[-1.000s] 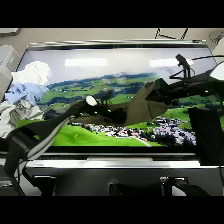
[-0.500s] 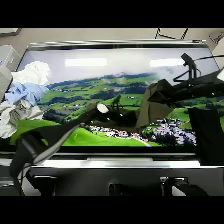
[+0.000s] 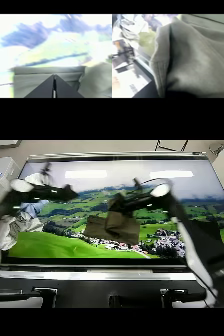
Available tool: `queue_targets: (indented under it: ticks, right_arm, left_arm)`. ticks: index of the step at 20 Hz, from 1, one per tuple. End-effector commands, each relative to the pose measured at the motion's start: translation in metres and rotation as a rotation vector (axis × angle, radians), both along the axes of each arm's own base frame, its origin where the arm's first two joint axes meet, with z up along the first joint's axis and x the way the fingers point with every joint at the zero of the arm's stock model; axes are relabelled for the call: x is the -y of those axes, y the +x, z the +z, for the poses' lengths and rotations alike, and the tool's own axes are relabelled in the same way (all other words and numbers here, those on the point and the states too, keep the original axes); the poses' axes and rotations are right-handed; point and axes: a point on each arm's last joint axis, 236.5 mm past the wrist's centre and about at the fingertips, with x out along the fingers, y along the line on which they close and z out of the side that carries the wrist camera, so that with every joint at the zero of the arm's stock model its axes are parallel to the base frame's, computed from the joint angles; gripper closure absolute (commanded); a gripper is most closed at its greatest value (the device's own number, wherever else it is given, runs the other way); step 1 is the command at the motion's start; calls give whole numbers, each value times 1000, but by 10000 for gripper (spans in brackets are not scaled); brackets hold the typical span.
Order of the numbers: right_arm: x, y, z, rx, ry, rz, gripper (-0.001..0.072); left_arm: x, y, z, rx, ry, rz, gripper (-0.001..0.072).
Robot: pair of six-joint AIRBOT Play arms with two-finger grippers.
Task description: Fold the clothes and pants, and hang the long-sleeved shirts on hangers.
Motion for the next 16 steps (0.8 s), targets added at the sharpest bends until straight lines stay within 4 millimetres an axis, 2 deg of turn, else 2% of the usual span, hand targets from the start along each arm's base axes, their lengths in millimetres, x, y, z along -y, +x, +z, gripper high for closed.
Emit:
queue_targets:
  ticks: [1, 2, 3, 5, 7, 9, 10, 12, 13, 14, 15, 16]
  right_arm:
    - [-87, 9, -56, -173, 152, -76, 459]
    - [-101, 8, -66, -225, 200, -91, 161]
    - [-105, 8, -70, -223, 227, -82, 70]
    - [-84, 19, -70, -206, 222, -78, 73]
    - [-30, 39, -57, -160, 187, -80, 81]
    - [49, 47, -55, -134, 53, -77, 81]
    - [97, 40, -62, -147, -74, -71, 80]
    - [194, 9, -87, -231, -372, -59, 82]
    - [230, -10, -98, -282, -484, -60, 82]
    - [246, -25, -108, -319, -528, -67, 82]
    - [248, -38, -122, -352, -523, -78, 82]
    - [240, -46, -135, -362, -492, -74, 82]
  left_arm:
    - [-86, -35, 43, 72, 220, 57, 687]
    - [-97, -42, 49, 87, 272, 65, 686]
    - [-107, -48, 54, 97, 321, 73, 686]
    - [-123, -61, 60, 96, 391, 83, 686]
    - [-133, -71, 62, 80, 415, 90, 686]
    - [-140, -74, 65, 77, 417, 106, 685]
    - [-142, -74, 66, 77, 417, 112, 685]
    - [-144, -74, 66, 75, 417, 117, 685]
    - [-144, -74, 66, 75, 416, 116, 685]
    - [-143, -74, 66, 75, 415, 115, 685]
    - [-143, -74, 66, 73, 414, 117, 685]
    - [-143, -74, 66, 71, 410, 121, 685]
